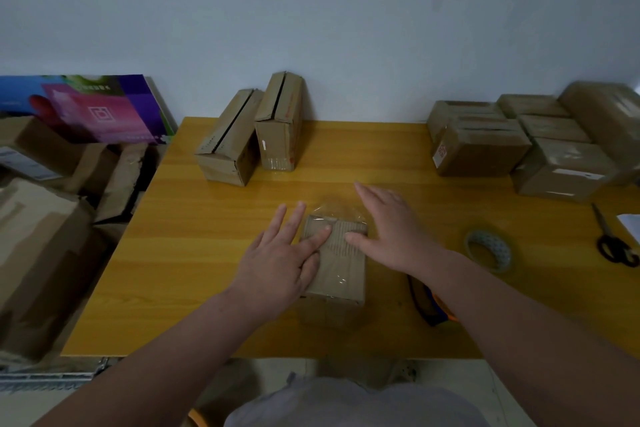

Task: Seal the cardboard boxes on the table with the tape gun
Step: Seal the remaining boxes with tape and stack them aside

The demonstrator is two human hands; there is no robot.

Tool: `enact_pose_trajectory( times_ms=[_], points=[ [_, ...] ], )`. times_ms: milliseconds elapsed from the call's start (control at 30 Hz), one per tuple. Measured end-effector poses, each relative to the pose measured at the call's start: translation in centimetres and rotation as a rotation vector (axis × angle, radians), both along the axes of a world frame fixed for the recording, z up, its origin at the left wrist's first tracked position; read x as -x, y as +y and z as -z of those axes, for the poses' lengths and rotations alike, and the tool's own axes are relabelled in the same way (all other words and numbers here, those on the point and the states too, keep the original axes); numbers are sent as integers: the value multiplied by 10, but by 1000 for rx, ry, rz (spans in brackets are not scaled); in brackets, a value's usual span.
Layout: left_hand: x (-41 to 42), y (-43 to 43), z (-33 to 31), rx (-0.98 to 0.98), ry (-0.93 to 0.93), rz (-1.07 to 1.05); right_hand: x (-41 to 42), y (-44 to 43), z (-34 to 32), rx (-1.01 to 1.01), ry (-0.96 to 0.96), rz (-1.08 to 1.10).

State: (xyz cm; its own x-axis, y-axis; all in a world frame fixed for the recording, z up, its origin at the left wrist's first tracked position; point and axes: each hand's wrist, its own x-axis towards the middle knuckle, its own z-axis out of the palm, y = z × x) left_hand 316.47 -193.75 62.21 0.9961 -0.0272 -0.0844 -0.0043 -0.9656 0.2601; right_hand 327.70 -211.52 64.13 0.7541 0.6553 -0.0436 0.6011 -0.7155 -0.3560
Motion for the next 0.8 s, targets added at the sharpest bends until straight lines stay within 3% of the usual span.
enact_pose_trajectory(
  times_ms=[100,200,433,800],
  points=[
    [1,3,2,-75,-246,92,-4,-5,6,-153,278,105],
    [0,9,11,-76,-494,178,-2,-10,10,-270,405,149],
    [-8,17,24,-57,-631,252,17,-22,19,-240,91,-76],
    [-18,32,25,-62,-720,279,9,-23,-6,248,50,-241]
  ],
)
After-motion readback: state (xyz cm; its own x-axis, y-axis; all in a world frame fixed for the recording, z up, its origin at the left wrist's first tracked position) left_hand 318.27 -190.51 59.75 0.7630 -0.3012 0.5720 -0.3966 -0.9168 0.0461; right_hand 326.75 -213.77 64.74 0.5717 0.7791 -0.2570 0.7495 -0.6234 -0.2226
